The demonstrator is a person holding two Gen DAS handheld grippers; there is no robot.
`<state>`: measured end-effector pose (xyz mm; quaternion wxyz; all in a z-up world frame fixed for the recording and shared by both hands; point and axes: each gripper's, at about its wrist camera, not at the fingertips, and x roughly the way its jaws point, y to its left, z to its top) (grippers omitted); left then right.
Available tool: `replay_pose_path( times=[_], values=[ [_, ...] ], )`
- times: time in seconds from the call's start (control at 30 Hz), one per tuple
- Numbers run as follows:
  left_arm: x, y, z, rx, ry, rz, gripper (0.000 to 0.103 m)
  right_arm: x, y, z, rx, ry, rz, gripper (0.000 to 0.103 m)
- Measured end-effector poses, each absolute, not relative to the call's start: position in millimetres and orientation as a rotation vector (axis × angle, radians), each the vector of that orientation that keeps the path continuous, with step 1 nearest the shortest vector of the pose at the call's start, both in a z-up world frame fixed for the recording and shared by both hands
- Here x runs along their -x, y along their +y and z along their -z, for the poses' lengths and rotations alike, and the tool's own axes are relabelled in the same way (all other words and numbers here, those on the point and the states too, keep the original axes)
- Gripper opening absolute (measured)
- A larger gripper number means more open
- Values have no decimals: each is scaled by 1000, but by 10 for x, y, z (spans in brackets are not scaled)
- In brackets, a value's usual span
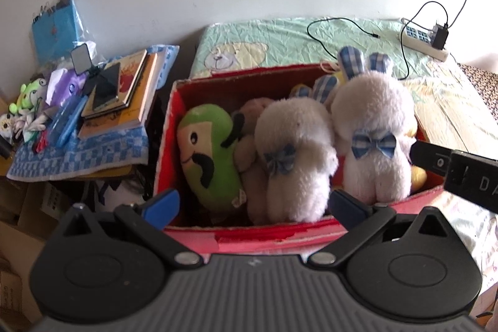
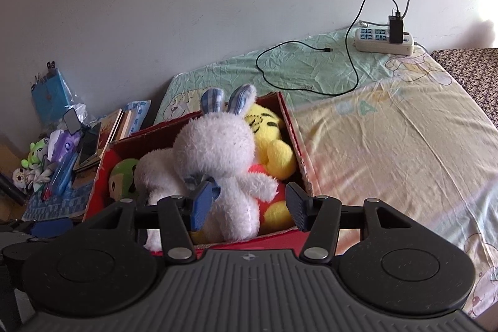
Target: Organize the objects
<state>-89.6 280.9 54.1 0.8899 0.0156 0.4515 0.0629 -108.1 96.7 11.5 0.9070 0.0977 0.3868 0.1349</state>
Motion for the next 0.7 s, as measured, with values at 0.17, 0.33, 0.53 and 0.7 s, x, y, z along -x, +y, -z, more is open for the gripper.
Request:
replay_pose_path(
  times=[0.17, 0.33, 0.53, 0.7],
  values=[
    [934, 2735, -502, -61, 952, -138, 103, 1108, 970, -103, -176, 815, -289, 56],
    [912, 2689, -447, -49, 996, -119, 103, 1120, 910, -79, -181, 828, -275, 56],
    [916, 2562, -435, -62, 1001, -89, 103, 1170, 801, -101, -183, 810, -224, 56],
    [933, 2318, -474, -121, 959, -30, 103, 1198, 595, -95, -191, 805, -144, 56]
  ],
)
